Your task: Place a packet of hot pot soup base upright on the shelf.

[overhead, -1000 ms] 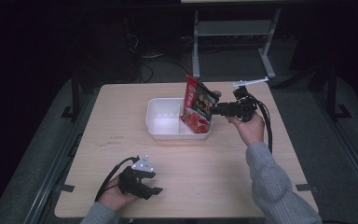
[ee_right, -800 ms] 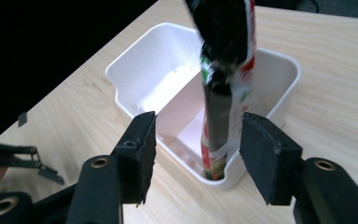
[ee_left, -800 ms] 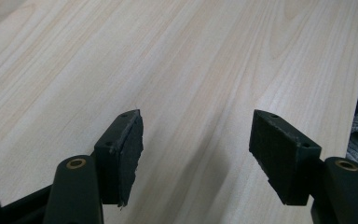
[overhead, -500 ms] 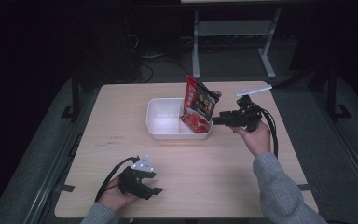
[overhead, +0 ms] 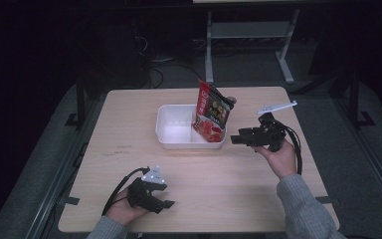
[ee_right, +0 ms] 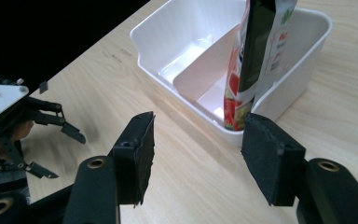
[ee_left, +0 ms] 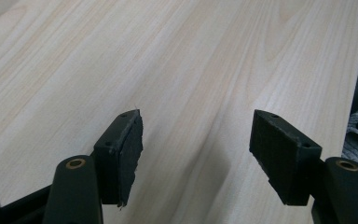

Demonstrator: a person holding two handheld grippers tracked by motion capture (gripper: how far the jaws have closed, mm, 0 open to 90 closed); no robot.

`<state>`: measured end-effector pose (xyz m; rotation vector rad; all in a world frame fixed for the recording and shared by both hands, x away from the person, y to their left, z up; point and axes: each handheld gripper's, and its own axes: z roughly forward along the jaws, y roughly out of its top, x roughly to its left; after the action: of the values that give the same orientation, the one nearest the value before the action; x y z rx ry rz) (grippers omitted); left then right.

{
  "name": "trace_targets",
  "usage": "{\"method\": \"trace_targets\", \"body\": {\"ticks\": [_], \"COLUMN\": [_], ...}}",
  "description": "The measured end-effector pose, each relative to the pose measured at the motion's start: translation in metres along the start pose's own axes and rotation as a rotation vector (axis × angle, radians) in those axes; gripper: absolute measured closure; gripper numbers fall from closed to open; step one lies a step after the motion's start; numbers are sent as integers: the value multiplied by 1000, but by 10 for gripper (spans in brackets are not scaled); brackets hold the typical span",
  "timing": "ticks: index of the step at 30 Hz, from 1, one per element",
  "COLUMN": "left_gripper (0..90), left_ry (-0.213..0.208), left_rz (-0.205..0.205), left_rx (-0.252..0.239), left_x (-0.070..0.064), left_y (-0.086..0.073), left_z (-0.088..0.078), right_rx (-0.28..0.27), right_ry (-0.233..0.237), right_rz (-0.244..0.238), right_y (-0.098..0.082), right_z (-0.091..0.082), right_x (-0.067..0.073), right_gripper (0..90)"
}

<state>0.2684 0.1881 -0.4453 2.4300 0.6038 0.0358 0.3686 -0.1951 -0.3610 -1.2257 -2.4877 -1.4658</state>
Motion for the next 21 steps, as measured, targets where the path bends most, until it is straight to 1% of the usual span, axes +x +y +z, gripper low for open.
{"method": "trace_targets", "body": {"ticks": [4,5,9,11,12,17,19,21], "left_gripper": [343,342,342,342,342,342,341,342], "left_ry": [-1,-2,-1,1,2,3,3,3], "left_rz": [4,9,6,7,5,7,7,7], "left_rx": [-1,3,4,5,4,3,2,0], "left_x": [-2,-2,-2,-2,-2,-2,-2,-2], "left_y": [1,2,2,2,2,1,1,1], "left_z": [2,2,2,2,2,2,2,2], "right_rx": [6,5,10,25,22,33,23,31], "right_ry": [3,1,-2,-2,-5,7,11,11], "right_rz": [1,2,9,15,9,22,22,22], "right_y": [-7,-12,-19,-22,-25,-35,-40,-44], "right_z": [-3,-4,-5,-5,-6,-7,-9,-10], "right_x": [0,-1,-2,-2,-2,-3,-2,-2], "right_gripper": [407,404,398,390,391,385,385,384]}}
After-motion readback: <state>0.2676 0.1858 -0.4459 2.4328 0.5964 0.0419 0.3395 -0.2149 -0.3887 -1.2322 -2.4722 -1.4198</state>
